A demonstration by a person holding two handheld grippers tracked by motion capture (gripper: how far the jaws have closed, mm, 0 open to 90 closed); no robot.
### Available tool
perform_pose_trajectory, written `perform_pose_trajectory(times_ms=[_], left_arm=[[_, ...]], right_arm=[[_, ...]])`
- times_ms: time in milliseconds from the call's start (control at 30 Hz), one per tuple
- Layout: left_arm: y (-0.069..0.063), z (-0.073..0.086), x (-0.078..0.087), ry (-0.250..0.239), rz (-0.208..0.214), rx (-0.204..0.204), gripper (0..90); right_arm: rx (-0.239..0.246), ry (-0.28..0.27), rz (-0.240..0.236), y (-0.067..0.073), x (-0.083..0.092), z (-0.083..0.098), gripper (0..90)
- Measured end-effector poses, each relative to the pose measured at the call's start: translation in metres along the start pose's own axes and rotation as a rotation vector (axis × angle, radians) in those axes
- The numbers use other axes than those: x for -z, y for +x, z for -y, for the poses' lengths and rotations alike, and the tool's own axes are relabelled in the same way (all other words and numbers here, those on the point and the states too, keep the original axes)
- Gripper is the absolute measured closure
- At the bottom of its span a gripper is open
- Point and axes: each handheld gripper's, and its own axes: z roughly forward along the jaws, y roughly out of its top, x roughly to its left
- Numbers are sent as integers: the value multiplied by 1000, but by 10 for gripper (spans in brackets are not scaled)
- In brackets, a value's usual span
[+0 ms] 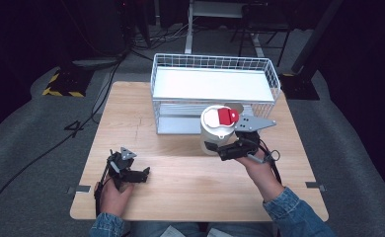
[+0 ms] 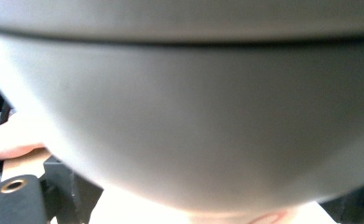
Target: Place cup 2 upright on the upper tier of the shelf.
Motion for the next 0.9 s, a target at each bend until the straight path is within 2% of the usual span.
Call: perform_pose_trajectory(times_ms=[200,233,400,567,900], left_arm=[[0,1,1,0,2,2,4],[0,1,1,0,2,2,4],[0,1,1,0,2,2,4],[-1,1,1,0,2,2,4],[0,0,0,-1,-4,13,4]], right_arm=[[-21,0,22,-15,3,-13,115],[-31,0,31,-22,4,-18,116],[-49,-1,55,-36,6,-29,116],[-63,3,76,-48,7,-36,116],[-71,12,163,-75,10,-57,116]])
